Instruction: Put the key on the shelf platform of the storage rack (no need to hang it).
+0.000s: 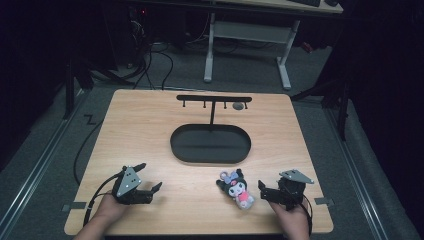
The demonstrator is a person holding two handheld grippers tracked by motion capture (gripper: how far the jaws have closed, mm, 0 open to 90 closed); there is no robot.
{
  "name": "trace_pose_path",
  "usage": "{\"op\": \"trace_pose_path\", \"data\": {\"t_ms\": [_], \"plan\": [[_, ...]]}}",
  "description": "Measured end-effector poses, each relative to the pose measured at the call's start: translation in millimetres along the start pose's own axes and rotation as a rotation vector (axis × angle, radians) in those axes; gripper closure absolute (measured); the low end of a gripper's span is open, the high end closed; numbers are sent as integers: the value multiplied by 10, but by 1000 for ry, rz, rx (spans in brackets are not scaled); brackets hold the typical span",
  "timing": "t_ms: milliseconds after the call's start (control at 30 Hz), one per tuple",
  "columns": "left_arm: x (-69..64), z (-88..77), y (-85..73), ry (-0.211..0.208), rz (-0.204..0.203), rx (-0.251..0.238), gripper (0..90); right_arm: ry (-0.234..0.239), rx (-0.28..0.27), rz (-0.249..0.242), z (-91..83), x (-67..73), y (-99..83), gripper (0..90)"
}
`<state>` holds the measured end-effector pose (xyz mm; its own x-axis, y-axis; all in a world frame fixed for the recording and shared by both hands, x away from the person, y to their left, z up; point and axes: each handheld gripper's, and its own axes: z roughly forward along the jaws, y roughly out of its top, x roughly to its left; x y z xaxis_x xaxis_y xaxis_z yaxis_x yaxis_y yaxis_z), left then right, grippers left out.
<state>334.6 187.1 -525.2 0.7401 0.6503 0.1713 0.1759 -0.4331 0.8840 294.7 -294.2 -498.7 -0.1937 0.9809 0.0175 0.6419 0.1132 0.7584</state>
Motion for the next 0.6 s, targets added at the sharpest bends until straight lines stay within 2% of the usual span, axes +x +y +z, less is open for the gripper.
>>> {"op": "trace_pose_path", "data": {"t_ms": [67,200,400,600], "plan": [[-4,0,0,-1,4,1,154,0,13,10,-25,-24,20,0],[-4,0,1,-3,7,3,154,-1,42,-3,-60,-60,26,0],[-8,-1,1,-3,9,5,154,-1,77,14,-81,-104,8,2],[-5,0,0,-4,6,4,154,-7,108,34,-83,-151,-1,52]]}}
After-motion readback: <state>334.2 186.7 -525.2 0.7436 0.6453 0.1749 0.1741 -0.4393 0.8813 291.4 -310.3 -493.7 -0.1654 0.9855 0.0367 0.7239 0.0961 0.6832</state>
